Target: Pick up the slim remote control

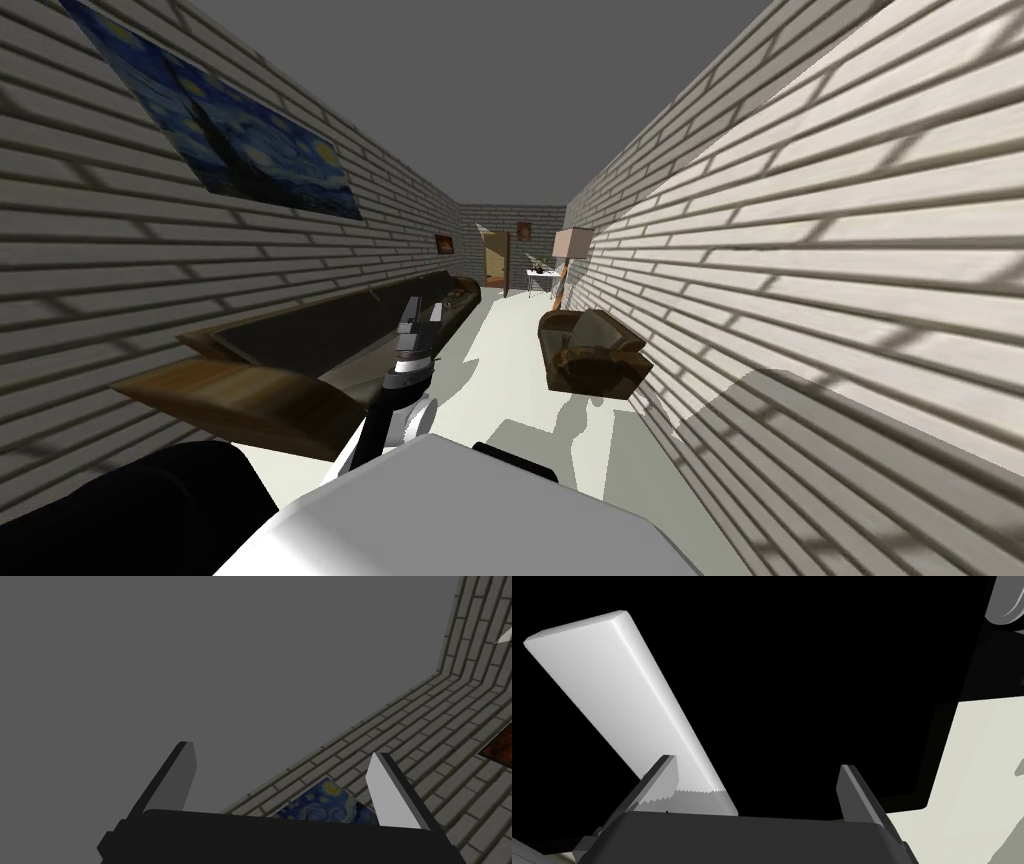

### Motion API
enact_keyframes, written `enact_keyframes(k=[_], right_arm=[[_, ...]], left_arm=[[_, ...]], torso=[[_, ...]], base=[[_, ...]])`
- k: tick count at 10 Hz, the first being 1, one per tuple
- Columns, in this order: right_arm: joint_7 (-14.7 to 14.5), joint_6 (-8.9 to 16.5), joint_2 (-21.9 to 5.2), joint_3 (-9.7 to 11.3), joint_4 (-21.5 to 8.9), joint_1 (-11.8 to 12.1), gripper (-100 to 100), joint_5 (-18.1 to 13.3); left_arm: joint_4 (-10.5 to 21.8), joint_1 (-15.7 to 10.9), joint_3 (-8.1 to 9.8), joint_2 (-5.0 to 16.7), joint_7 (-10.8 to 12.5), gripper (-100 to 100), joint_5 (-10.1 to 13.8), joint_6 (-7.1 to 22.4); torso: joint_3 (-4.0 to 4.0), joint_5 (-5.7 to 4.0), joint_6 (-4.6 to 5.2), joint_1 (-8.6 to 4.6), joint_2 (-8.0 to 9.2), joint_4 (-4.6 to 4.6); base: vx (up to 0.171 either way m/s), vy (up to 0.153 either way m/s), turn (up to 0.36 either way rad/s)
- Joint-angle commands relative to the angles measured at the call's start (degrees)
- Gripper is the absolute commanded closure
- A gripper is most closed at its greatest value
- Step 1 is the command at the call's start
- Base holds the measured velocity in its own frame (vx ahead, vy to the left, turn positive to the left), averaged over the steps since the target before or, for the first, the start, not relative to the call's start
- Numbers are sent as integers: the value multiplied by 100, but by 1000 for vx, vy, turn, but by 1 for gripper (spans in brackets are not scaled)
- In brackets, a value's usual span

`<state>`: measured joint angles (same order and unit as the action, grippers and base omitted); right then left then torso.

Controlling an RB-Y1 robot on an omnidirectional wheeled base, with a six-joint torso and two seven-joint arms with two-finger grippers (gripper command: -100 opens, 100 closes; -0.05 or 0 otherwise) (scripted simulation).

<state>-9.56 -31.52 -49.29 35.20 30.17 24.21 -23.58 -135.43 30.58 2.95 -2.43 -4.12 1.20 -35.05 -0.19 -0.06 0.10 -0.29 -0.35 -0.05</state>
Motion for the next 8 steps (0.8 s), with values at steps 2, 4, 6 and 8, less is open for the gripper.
enact_keyframes(k=[2, 4, 6, 8], right_arm=[[62, 56, -38, 187, -174, 72, -100, -134], [108, 40, 72, 414, -439, 42, -100, -296], [146, 19, 214, 592, -624, 9, -100, -415], [160, 10, 274, 656, -679, -4, -100, -457]], left_arm=[[0, 0, 0, 1, 0, 0, 0, 0], [0, 1, 1, 0, 0, 0, 0, 0], [0, 1, 1, 1, 0, 0, 0, 0], [0, 1, 1, 1, 0, 0, 0, 0]], torso=[[-4, -4, -1, -22, -6, -1], [1, -3, 6, -4, 2, 0], [-10, -9, 1, -33, -19, -4], [-4, -8, 4, -23, -6, -2]], base=[[66, -112, 147], [51, -73, 88], [98, -150, 134], [33, -83, 20]])
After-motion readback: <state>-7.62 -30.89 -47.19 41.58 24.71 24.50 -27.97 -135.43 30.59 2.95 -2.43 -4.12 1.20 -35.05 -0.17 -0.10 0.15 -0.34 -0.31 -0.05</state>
